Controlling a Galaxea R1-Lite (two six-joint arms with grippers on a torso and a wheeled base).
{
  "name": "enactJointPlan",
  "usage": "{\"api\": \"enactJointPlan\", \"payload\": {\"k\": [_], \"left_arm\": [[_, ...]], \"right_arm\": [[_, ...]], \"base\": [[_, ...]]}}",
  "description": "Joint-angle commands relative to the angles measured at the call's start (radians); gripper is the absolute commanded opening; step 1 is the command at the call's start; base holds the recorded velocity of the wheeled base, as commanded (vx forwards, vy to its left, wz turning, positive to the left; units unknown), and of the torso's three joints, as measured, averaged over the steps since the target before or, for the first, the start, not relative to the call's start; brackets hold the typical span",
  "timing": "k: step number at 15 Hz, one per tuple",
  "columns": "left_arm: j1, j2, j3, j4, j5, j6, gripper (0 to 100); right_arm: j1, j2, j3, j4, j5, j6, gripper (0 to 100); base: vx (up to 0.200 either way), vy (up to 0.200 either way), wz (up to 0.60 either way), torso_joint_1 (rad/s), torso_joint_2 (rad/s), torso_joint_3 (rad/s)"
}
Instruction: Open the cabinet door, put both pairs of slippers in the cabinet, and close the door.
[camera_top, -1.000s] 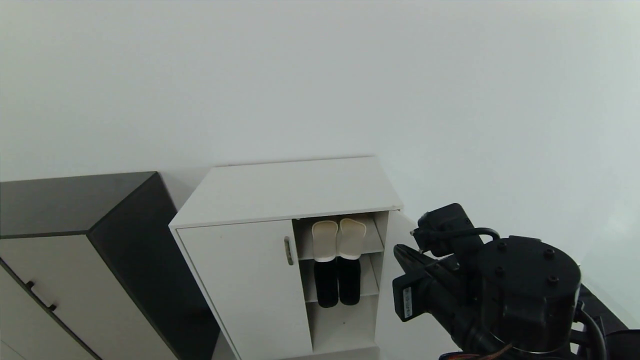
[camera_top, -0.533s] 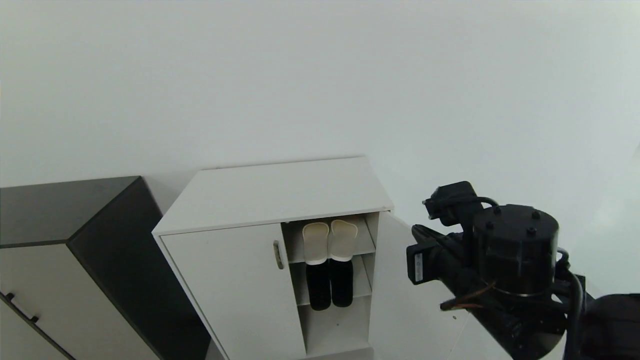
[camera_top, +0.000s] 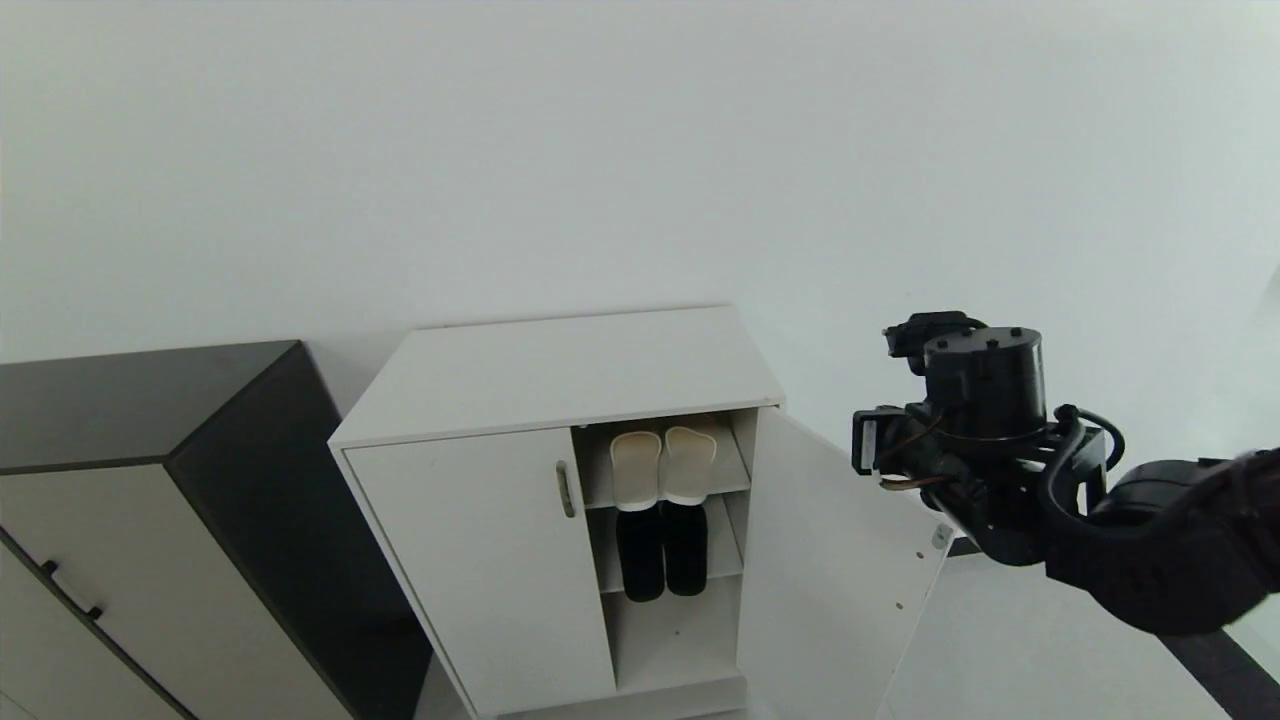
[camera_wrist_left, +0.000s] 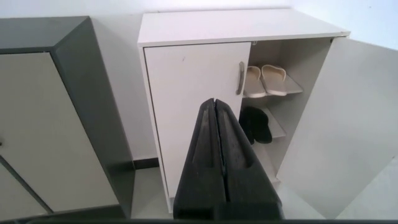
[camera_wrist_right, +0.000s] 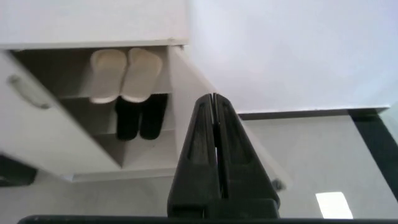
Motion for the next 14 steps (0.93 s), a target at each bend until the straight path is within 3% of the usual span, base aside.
{"api": "enactJointPlan", "payload": {"k": [1, 6, 14], "left_arm": [[0.000, 0.001, 0.000, 0.000, 0.000, 0.001, 0], [0.000, 0.001, 0.000, 0.000, 0.000, 0.001, 0], [0.000, 0.001, 0.000, 0.000, 0.000, -0.001, 0]], "right_arm": [[-0.071, 0.114, -0.057, -0.004, 0.000, 0.003, 0], [-0.143, 0.255, -0.129, -0.007, 0.054, 0.040, 0], [-0.146, 0.283, -0.104, -0.008, 0.077, 0.040, 0]], "base": [[0.000, 0.000, 0.00, 0.000, 0.00, 0.000], [0.000, 0.000, 0.00, 0.000, 0.00, 0.000], [0.000, 0.000, 0.00, 0.000, 0.00, 0.000]]}}
